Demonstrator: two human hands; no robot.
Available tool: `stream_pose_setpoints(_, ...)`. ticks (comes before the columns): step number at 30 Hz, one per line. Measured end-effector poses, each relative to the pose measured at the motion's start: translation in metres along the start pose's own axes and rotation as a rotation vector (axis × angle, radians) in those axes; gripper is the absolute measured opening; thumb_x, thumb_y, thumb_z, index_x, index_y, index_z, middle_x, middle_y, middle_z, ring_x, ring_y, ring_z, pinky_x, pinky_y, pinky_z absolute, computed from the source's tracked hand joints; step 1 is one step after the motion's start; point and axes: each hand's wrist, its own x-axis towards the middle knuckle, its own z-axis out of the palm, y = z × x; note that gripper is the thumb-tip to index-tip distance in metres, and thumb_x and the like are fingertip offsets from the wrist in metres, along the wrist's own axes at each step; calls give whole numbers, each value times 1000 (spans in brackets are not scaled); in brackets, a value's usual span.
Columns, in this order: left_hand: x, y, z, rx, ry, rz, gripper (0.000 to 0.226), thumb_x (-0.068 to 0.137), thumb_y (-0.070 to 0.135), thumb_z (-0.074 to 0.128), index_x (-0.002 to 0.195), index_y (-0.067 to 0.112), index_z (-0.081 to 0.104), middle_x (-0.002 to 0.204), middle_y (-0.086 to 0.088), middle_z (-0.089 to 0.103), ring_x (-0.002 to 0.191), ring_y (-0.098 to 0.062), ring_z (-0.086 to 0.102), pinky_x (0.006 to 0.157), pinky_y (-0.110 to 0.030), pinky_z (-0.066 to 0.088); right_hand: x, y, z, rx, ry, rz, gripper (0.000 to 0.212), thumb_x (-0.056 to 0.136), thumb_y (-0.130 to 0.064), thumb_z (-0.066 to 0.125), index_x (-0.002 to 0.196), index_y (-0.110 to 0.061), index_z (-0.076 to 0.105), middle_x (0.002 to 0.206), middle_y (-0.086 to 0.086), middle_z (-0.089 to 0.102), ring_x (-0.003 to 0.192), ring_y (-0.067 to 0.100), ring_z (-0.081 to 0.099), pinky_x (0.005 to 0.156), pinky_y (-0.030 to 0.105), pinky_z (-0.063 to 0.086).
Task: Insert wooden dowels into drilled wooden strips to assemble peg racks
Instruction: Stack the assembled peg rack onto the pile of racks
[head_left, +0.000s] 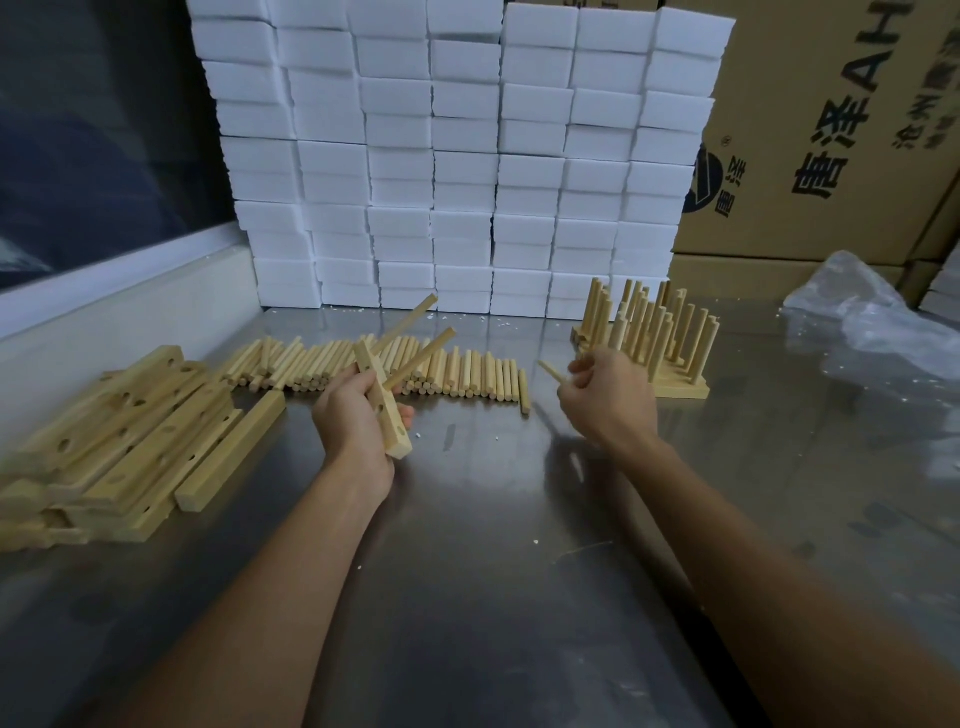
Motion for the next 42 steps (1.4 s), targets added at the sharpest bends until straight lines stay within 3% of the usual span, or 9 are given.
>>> stream_pose_setpoints(2, 0, 1, 0, -11, -2, -5, 26, 96, 8, 49, 116, 5, 65, 70, -11, 62, 35, -14, 51, 37, -18, 41, 3, -7, -8, 143, 107, -20, 26, 85, -14, 70, 111, -13, 66, 90, -5, 66, 76, 5, 62, 70, 25, 55)
stream_pose_setpoints(6, 1, 1, -1, -27, -17, -15, 28, 96, 9, 46, 117, 4, 64, 70, -11, 61, 36, -14, 50, 37, -18, 40, 1, -28, -21, 483, 154, -30, 25, 82, -21, 78, 105, -16, 68, 83, -8, 69, 78, 4, 67, 75, 24, 57)
stream_pose_setpoints(12, 1, 1, -2, -35, -19, -10, 29, 96, 9, 47, 118, 4, 64, 67, -9, 61, 37, -14, 50, 38, -17, 40, -10, -56, -25, 756, 19, -96, 12, 97, -23, 62, 105, -20, 70, 91, -4, 69, 70, 11, 70, 62, 23, 56)
stream_pose_setpoints(17, 0, 1, -2, -40, -31, -21, 31, 96, 10, 47, 123, 6, 64, 69, -9, 61, 37, -14, 49, 38, -17, 39, -18, -62, -24, 701, -19, -134, 20, 96, -34, 62, 93, -17, 73, 63, -5, 65, 52, 3, 54, 57, 27, 46)
stream_pose_setpoints(24, -2, 2, -1, -38, -37, -13, 27, 96, 10, 47, 117, 9, 65, 72, -10, 62, 37, -14, 49, 37, -18, 39, -23, -63, -25, 800, -93, -85, 18, 93, -29, 68, 85, -13, 73, 67, -3, 71, 51, 4, 57, 49, 17, 45)
stream_pose_setpoints(29, -2, 2, -2, -38, -25, -14, 25, 96, 11, 48, 113, 11, 66, 67, -7, 62, 37, -14, 50, 37, -18, 39, -17, -62, -21, 788, -102, -46, 25, 98, -38, 57, 94, -17, 71, 51, -20, 53, 54, -3, 51, 63, 14, 48)
stream_pose_setpoints(33, -2, 2, -2, -40, -23, -10, 26, 96, 10, 49, 116, 10, 66, 66, -7, 62, 36, -14, 50, 37, -18, 39, -15, -57, -21, 831, -138, 39, 28, 99, -41, 52, 97, -14, 57, 74, -5, 55, 60, 8, 48, 59, 25, 44)
stream_pose_setpoints(37, -3, 2, -2, -33, -20, -8, 26, 96, 10, 49, 114, 10, 67, 63, -5, 63, 36, -14, 50, 37, -18, 40, -16, -49, -22, 906, -234, 132, 20, 95, -22, 65, 85, -5, 63, 62, 0, 63, 52, 9, 53, 56, 26, 47)
stream_pose_setpoints(42, -3, 3, -2, -30, -22, -10, 28, 96, 11, 48, 118, 8, 66, 68, -8, 62, 36, -14, 50, 38, -18, 40, -17, -43, -17, 993, -406, 260, 19, 88, 0, 60, 71, -4, 67, 74, 13, 65, 56, 12, 55, 59, 27, 45)
